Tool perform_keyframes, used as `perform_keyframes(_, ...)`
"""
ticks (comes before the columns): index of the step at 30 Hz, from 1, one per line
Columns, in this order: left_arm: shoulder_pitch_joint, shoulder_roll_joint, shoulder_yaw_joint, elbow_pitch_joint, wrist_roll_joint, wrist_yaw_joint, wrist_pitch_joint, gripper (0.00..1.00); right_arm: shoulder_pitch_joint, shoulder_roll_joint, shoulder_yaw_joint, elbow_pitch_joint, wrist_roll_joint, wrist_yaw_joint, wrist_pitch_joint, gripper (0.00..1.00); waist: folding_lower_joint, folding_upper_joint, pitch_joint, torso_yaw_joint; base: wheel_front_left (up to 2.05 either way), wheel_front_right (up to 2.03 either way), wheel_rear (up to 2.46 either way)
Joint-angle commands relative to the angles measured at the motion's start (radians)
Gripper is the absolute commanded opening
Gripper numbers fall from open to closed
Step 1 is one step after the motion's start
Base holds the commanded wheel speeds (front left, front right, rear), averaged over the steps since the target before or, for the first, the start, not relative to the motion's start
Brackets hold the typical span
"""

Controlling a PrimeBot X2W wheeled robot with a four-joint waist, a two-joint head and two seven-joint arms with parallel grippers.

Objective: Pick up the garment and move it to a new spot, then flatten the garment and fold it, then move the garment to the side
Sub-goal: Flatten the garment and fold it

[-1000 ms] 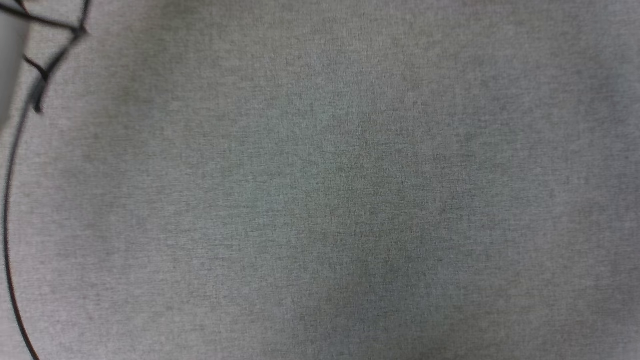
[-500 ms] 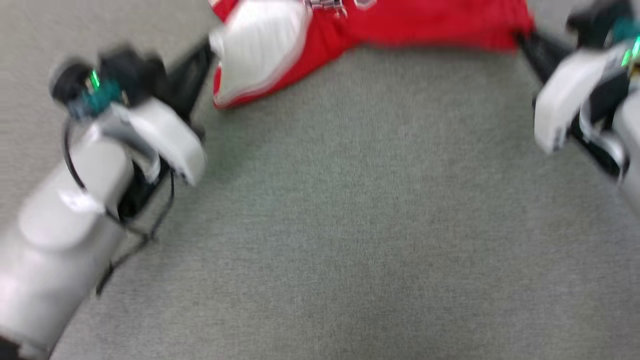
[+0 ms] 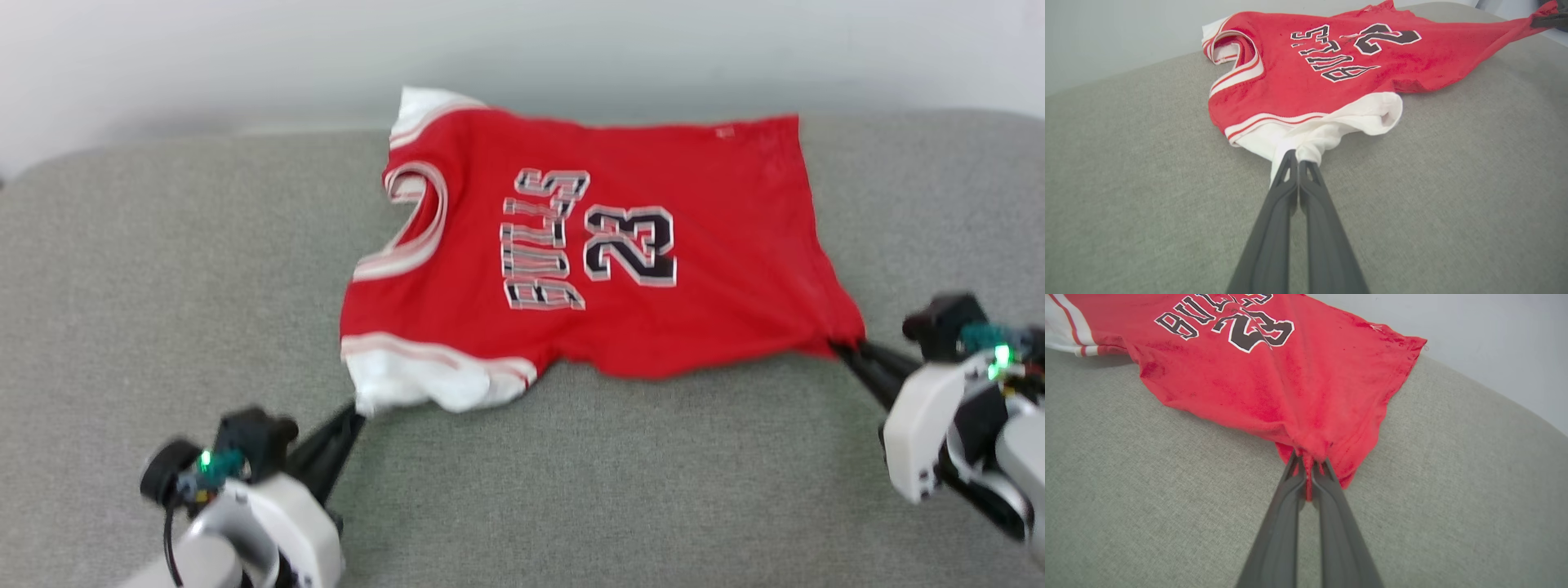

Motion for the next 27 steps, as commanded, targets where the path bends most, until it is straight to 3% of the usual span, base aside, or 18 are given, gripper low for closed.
perform_keyframes(1,0.059,0.014,-0.007,-0.029,-0.018,0.02,0.005,0.0,0.057,-0.018,-0.009,-0.022,0.009,-0.001,0.007,0.0,0.0003,-0.0001,-0.058,0.0,0.0,0.0,0.0)
perform_keyframes(5,0.169,0.033,-0.043,-0.095,-0.036,0.059,0.026,0.0,0.182,-0.048,-0.029,-0.074,-0.009,-0.001,0.011,0.0,0.0003,-0.0001,-0.106,0.011,0.0,0.0,0.0)
perform_keyframes(17,0.429,0.074,-0.082,-0.199,-0.119,0.164,0.031,0.0,0.543,-0.032,-0.228,-0.154,-0.064,-0.001,0.032,0.0,0.0003,-0.0001,-0.199,0.022,0.0,0.0,0.0)
perform_keyframes(27,0.496,0.093,-0.092,-0.241,-0.142,0.188,0.026,0.0,0.735,-0.019,-0.376,-0.259,-0.093,-0.001,0.109,0.0,0.0003,-0.0001,-0.21,0.034,0.0,0.0,0.0)
